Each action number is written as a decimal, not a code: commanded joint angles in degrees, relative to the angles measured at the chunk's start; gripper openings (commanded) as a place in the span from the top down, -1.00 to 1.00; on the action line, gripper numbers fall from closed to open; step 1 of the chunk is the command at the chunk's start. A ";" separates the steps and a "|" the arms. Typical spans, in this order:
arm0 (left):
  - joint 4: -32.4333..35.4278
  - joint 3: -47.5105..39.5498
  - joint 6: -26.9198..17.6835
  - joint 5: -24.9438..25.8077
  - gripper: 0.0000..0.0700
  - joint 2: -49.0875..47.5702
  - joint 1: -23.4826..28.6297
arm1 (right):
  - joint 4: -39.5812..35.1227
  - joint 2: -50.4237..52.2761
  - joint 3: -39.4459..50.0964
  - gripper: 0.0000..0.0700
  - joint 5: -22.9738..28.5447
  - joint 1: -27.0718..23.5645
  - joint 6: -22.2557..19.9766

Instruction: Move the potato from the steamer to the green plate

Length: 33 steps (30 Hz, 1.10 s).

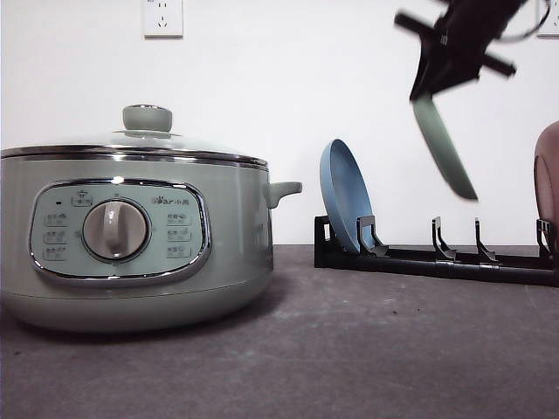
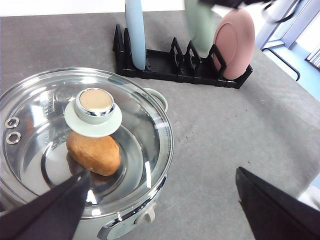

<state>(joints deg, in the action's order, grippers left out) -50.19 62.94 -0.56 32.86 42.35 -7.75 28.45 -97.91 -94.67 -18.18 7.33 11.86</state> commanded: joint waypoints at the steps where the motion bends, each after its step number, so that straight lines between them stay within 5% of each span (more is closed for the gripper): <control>1: 0.48 1.20 -0.28 0.13 -0.70 0.31 -0.15 | 0.24 1.17 -1.44 0.98 -0.07 0.78 -0.46; 11: 0.48 1.20 -0.28 0.13 -0.70 0.31 -0.15 | 15.15 12.13 -1.44 0.98 1.47 6.78 -8.03; 20: 0.50 1.20 -0.31 0.13 -0.70 0.31 -0.15 | 31.65 18.33 -1.25 0.99 12.63 18.68 -15.60; 25: 0.50 1.20 -0.31 0.13 -0.70 0.31 -0.15 | 40.15 18.67 -0.33 0.99 20.31 28.21 -16.46; 33: 0.48 1.20 -0.31 0.13 -0.70 0.31 -0.15 | 41.40 18.65 6.55 0.99 28.09 41.41 -15.34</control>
<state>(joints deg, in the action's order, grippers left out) -50.19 62.94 -0.56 32.86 42.35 -7.75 70.06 -78.67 -87.96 9.23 47.51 -3.63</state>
